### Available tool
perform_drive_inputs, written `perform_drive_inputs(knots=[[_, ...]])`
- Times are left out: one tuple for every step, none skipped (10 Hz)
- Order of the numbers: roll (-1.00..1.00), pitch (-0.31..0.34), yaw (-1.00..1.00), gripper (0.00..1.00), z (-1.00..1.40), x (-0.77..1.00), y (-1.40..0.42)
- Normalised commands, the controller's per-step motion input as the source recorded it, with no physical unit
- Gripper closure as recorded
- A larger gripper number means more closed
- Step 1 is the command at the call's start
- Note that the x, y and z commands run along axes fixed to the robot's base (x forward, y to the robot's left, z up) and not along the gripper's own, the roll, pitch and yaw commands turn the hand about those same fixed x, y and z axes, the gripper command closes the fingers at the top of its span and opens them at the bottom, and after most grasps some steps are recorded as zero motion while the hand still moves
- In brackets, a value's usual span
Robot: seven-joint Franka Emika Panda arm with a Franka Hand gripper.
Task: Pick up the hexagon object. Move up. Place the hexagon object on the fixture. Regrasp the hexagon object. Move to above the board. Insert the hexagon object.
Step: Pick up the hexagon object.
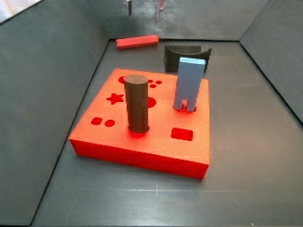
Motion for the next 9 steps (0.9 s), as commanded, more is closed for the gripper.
perform_drive_inputs(knots=[[-0.43, -0.186, 0.01, 0.00, -0.30, -0.15, 0.78], [-0.43, -0.171, 0.00, 0.00, -0.31, -0.11, 0.74], [-0.24, -0.116, -0.60, 0.00, -0.38, 0.07, 0.15], [-0.18, -0.123, -0.84, 0.00, -0.31, 0.18, 0.00], [-0.25, -0.193, -0.77, 0.00, -0.25, 0.17, 0.00], [-0.34, -0.234, -0.59, 0.00, -0.26, 0.11, 0.07], [-0.39, -0.251, -0.47, 0.00, -0.20, 0.00, 0.13], [-0.46, -0.257, -0.36, 0.00, -0.13, 0.00, 0.17], [-0.48, -0.196, -0.18, 0.00, -0.16, -0.01, 0.36]])
